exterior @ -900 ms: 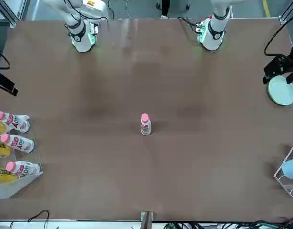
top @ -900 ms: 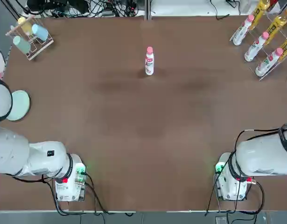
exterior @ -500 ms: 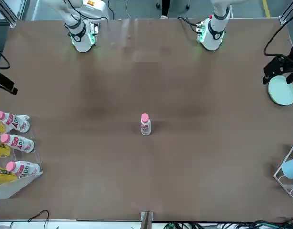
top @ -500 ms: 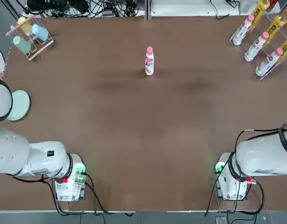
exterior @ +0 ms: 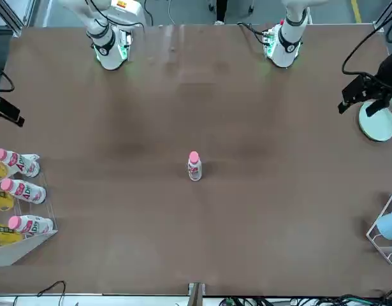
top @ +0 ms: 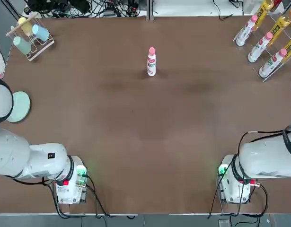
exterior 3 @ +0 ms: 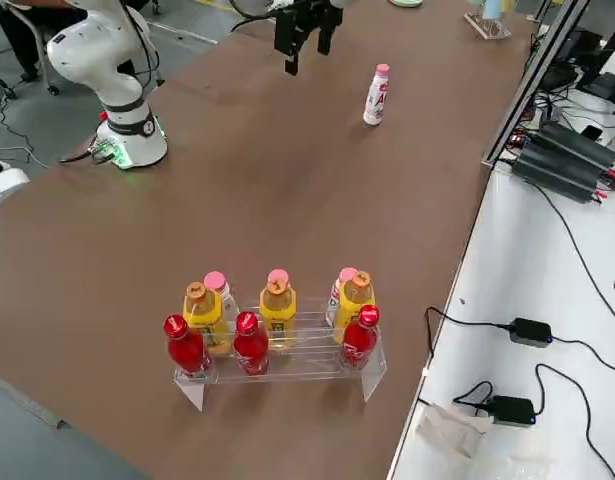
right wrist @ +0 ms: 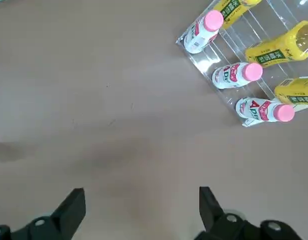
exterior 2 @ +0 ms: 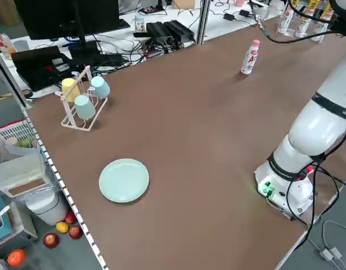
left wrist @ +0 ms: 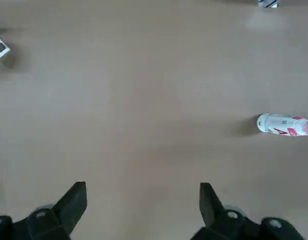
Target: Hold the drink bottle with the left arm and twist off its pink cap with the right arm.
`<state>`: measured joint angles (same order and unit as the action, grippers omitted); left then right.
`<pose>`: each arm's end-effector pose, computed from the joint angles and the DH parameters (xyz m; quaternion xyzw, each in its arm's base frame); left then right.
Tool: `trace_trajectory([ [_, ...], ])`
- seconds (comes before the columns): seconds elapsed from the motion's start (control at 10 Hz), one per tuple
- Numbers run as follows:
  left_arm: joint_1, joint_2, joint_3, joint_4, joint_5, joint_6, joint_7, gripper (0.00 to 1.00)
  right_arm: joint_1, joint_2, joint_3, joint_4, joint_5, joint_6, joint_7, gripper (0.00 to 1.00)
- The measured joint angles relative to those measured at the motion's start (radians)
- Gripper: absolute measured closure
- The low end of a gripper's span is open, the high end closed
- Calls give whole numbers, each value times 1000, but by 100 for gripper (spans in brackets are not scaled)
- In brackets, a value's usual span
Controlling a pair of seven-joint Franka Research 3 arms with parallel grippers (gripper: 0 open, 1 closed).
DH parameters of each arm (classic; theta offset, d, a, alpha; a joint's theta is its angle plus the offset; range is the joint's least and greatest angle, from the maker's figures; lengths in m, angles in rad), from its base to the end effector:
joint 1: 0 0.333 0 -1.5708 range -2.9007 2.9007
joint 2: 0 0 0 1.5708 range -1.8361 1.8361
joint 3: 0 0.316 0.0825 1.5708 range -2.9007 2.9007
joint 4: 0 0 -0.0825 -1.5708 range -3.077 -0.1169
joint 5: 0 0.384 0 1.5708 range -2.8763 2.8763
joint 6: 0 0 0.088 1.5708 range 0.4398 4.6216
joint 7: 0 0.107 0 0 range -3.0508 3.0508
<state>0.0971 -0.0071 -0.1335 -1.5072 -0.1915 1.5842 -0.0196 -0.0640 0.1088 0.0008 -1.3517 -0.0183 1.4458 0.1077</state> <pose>0.5529 -0.0406 0.6616 0.9945 -0.0111 0.0391 0.0962 0.5740 -0.0385 0.6542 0.9962 -0.0864 -0.0071 0.0092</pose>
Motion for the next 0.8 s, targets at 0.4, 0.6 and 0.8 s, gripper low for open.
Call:
trace_trajectory([
  [0.4, -1, 61, -1, 0, -176, 38, 208, 0, 15, 0, -3, 0, 0, 0, 1, 0],
  [0.6, -6, 77, -8, 1, -240, 110, 467, 0, 14, 0, -5, 0, 0, 0, 0, 0],
  [0.8, -7, 87, -11, -1, -323, 155, 749, 0, 15, 0, -5, 0, 0, 0, 0, 0],
])
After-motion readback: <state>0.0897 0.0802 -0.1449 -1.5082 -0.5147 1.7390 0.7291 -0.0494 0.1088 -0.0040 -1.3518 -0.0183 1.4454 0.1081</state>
